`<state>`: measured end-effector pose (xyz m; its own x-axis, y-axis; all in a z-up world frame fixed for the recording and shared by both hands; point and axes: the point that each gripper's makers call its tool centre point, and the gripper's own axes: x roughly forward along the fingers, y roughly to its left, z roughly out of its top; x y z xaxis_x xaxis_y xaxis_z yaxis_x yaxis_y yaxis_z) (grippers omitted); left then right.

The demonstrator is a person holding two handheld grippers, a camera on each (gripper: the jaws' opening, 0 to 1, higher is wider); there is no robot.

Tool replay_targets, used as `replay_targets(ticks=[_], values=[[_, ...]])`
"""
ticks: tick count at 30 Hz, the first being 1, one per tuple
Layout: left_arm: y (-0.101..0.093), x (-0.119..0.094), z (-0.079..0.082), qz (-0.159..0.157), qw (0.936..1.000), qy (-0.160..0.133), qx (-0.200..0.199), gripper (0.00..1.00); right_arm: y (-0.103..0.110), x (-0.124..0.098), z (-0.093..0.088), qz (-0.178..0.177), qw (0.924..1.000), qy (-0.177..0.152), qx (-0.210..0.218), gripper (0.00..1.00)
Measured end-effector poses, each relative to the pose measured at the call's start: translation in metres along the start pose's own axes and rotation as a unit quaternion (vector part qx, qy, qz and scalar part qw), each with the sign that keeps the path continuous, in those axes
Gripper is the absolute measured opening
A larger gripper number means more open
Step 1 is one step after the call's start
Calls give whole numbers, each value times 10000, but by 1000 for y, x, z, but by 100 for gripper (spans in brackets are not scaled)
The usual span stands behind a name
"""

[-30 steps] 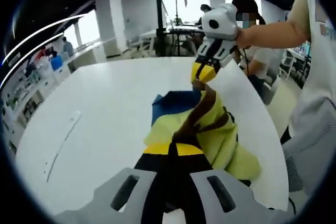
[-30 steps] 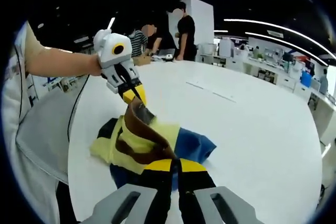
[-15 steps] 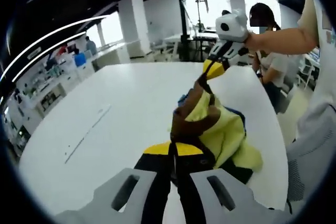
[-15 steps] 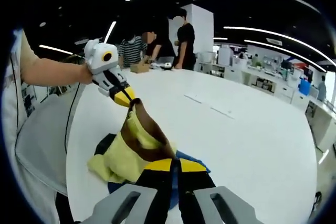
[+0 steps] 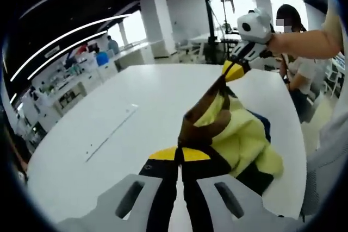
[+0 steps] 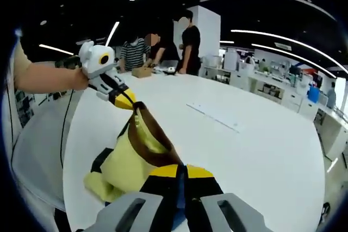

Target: Fold the garment on the visible template until the final outline fits inside the template.

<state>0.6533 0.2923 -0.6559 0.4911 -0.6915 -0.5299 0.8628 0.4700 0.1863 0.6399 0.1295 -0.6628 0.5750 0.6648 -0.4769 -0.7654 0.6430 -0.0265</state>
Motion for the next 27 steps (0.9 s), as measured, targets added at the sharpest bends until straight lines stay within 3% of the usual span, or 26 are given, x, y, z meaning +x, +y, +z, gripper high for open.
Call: replay_targets(ticks=[10,27], values=[[26,8,6,338,9993,143,66,0,-24,13,17,-299,9995,-22,41,0],[72,30,-4,702,9969,310,-172,0,-53,55,16,-398,9990,190,38,0]])
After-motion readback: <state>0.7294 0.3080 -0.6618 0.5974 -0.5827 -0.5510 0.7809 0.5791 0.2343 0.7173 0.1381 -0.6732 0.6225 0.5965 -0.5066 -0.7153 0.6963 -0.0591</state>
